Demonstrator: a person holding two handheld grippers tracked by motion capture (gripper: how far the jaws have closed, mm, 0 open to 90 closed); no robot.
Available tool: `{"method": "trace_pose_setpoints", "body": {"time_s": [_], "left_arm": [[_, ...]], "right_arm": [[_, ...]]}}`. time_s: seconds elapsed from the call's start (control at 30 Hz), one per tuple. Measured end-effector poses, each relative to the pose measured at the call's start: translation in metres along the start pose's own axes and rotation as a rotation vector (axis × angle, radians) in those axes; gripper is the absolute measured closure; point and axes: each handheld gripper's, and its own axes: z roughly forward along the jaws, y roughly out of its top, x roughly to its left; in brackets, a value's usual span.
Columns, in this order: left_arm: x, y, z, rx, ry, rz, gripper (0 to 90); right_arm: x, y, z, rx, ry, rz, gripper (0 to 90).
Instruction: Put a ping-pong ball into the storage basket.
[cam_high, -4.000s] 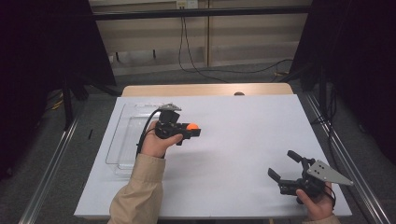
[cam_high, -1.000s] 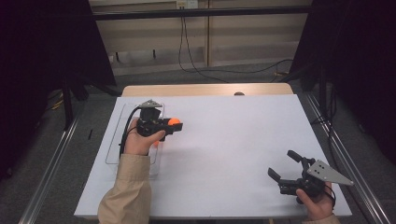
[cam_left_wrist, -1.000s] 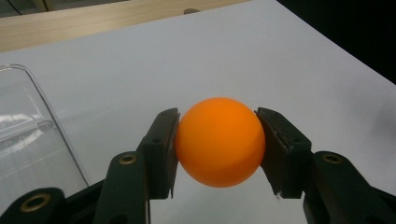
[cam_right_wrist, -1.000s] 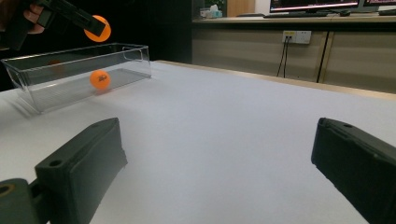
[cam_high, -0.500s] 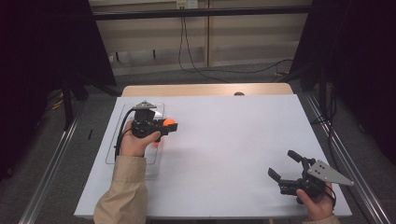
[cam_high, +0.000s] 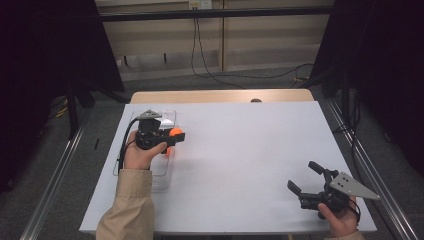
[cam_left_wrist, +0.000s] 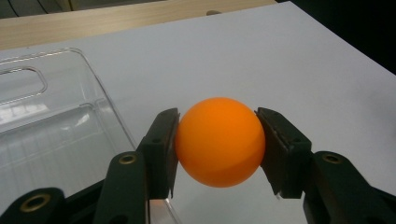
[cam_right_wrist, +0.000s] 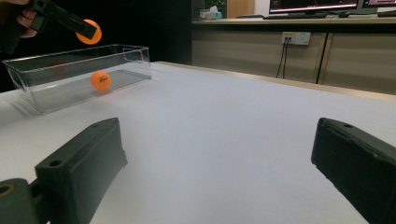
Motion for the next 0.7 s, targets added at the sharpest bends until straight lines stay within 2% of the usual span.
{"method": "trace_pose_setpoints", "body": {"time_s": [0.7], "left_arm": [[0.009,-0.01,-0.013,-0.013,0.042,-0.011,50.8]], "right_arm": [[0.0,0.001,-0.001,-0.004,-0.002,0.0,1.9]]}}
